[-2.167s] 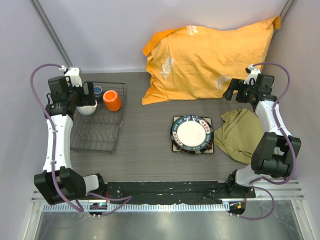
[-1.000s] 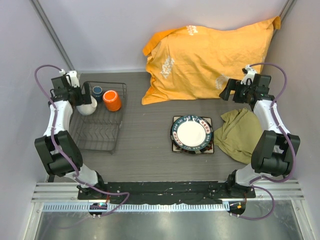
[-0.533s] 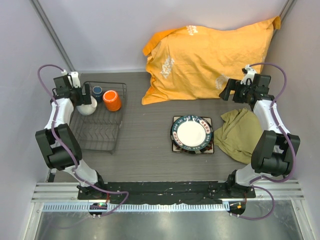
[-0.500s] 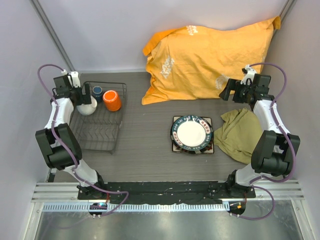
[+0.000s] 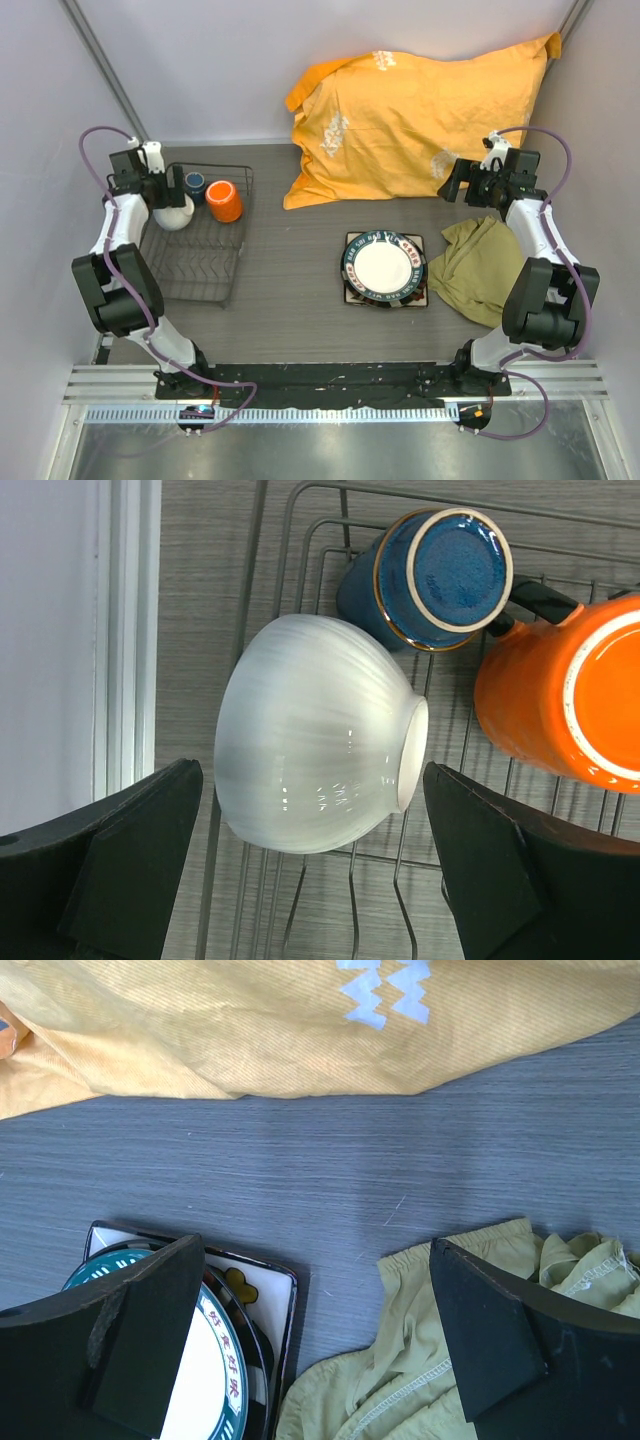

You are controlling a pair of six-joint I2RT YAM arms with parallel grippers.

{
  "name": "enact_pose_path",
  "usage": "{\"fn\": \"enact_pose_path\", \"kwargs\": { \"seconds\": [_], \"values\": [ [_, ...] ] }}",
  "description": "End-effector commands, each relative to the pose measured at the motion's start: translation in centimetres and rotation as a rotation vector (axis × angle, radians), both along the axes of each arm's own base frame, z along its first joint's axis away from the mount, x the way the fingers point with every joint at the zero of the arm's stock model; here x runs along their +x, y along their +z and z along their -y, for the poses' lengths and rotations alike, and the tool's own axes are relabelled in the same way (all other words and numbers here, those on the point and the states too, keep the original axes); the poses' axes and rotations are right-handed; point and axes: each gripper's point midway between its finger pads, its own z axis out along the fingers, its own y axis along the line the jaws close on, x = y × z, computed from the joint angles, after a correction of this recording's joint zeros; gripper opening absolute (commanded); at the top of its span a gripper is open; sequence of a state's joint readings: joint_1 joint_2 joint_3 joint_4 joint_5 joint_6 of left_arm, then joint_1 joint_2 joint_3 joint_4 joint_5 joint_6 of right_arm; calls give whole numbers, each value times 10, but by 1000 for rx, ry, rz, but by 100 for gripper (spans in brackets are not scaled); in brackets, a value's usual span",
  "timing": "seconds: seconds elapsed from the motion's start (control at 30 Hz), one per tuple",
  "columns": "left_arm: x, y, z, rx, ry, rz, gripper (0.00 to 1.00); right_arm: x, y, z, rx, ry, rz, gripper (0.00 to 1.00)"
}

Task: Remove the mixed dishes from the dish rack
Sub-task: Pick up the bowl from the dish rack.

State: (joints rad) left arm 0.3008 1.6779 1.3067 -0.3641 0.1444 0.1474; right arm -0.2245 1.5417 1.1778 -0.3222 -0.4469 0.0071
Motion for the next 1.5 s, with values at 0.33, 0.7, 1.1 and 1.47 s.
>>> {"fn": "enact_pose_path", "kwargs": {
  "seconds": [0.33,0.7,1.1,1.47],
  "values": [
    [18,13,15,14,-88,28,95,8,16,0,-9,7,49,100],
    [20,2,15,27,-92,0,94,8,16,-3,-9,13,49,99],
    [16,-8,26,-1,-134,-18,94,9,15,-2,-10,11,46,100],
    [10,-6,37,7,-162,-16,92,9,13,-3,-8,13,36,100]
  ]
}}
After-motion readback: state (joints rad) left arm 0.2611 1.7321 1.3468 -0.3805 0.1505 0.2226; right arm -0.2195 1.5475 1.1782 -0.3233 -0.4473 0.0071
